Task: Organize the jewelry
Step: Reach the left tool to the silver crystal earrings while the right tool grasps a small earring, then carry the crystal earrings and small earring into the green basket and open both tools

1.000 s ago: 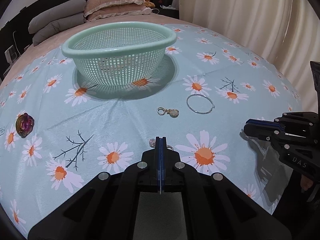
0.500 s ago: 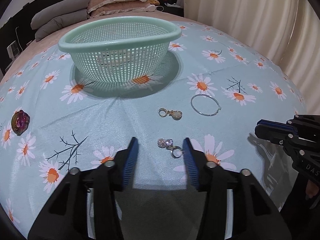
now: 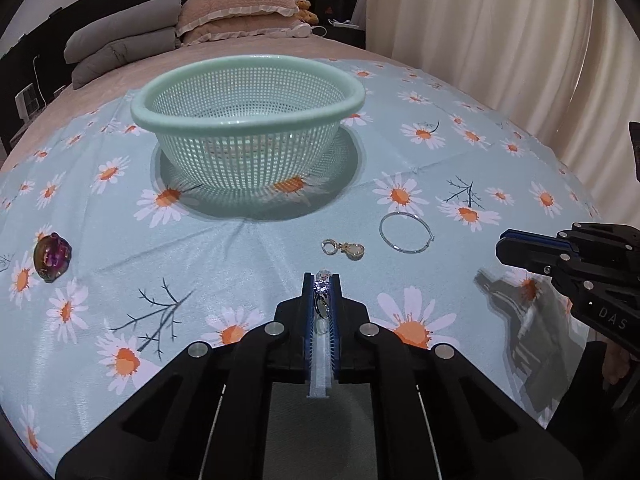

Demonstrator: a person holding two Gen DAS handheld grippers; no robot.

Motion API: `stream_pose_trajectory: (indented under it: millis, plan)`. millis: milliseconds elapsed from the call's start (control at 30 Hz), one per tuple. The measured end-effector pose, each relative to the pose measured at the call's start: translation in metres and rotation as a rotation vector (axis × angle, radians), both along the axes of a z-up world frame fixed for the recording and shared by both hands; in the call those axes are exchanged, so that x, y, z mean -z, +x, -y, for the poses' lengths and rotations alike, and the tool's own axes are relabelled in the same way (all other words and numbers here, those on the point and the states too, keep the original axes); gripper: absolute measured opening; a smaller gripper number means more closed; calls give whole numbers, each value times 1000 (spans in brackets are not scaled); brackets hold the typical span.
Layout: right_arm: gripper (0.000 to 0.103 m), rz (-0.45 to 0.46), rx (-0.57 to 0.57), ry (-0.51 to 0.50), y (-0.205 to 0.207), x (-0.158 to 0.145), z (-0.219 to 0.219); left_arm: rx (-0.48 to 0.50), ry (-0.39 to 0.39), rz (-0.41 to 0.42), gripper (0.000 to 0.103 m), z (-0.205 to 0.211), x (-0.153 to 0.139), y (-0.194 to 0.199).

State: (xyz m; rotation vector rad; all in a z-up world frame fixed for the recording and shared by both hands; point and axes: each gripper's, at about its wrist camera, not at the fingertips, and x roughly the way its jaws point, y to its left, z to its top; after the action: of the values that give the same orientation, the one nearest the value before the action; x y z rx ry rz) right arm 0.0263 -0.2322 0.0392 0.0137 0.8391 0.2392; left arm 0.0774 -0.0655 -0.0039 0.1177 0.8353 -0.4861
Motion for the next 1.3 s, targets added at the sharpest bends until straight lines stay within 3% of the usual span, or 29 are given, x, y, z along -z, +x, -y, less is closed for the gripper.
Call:
stream_pose_trajectory:
  millis: [300, 433, 833, 867, 933, 967, 1000, 1067, 1100, 1167, 1300]
  plan:
    - [5, 139, -67, 46, 57, -64, -14, -24, -5, 127, 7, -21, -68, 32]
    - [5, 160, -93, 52, 90, -77, -24, -36, 14, 162, 7, -24, -86, 59]
    - [8, 124, -113, 68, 166, -54, -28, -35, 51, 150, 8, -29, -69, 123]
    - [8, 123, -110, 64, 168, -51, -27, -39, 49, 152, 12, -30, -67, 124]
    - [9, 118, -101, 58, 173, -46, -25, -46, 46, 160, 34, -34, -65, 125]
    - [17, 118, -99, 62, 173, -45, -23, -53, 48, 171, 53, -36, -65, 125]
    - [31, 123, -97, 69, 173, -45, -21, -62, 49, 186, 63, -38, -66, 123]
    - [47, 146, -81, 77, 171, -48, -17, -71, 46, 199, 66, -42, -68, 121]
    - [50, 153, -78, 81, 170, -50, -15, -81, 49, 203, 75, -44, -70, 121]
    - [59, 162, -61, 78, 167, -54, -11, -93, 49, 223, 85, -48, -73, 117]
    - [67, 174, -36, 55, 156, -58, -2, -95, 46, 228, 90, -55, -76, 107]
